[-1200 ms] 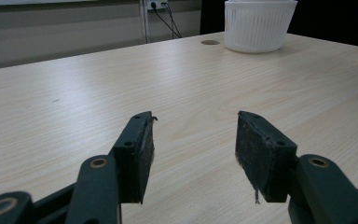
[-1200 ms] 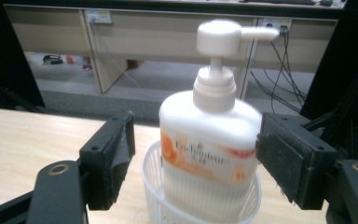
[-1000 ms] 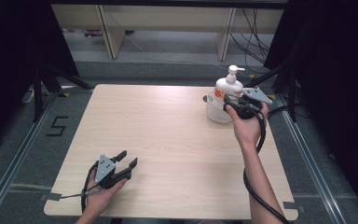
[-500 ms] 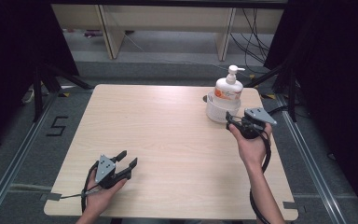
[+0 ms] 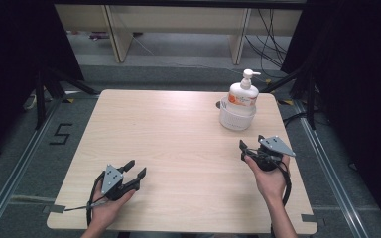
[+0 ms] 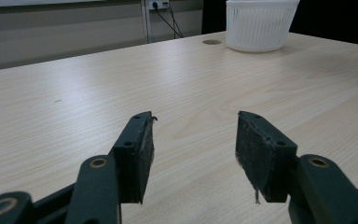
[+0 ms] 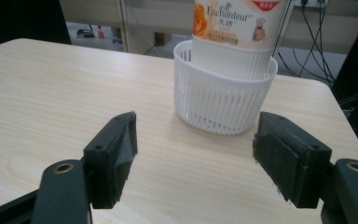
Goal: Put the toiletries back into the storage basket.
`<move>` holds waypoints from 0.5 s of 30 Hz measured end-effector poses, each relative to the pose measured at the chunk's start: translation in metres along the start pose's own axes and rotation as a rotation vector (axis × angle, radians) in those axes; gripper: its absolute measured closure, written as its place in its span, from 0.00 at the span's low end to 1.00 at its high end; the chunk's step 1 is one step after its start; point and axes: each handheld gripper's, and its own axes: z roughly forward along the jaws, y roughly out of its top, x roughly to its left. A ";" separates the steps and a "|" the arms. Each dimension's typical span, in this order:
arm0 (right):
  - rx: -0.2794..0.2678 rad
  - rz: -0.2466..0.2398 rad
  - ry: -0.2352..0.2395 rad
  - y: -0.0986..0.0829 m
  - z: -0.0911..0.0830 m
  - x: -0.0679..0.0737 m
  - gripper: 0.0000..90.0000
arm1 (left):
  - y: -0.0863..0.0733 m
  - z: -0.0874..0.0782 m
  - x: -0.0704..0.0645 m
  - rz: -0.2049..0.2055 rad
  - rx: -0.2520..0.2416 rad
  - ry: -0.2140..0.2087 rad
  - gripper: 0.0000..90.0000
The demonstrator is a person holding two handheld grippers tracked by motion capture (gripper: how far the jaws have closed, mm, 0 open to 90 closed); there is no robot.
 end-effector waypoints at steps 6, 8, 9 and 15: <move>0.019 -0.022 0.006 -0.013 -0.007 -0.003 0.34 | 0.000 0.000 0.000 0.000 -0.001 0.001 0.51; 0.034 0.003 0.016 -0.019 -0.011 -0.002 0.34 | 0.000 0.000 0.000 0.000 -0.001 0.002 0.51; 0.024 -0.022 0.021 -0.022 -0.012 -0.004 0.34 | 0.000 0.000 0.000 0.001 -0.001 0.002 0.51; 0.032 -0.005 0.033 -0.042 -0.022 -0.002 0.34 | 0.000 0.000 -0.001 -0.001 -0.003 0.003 0.51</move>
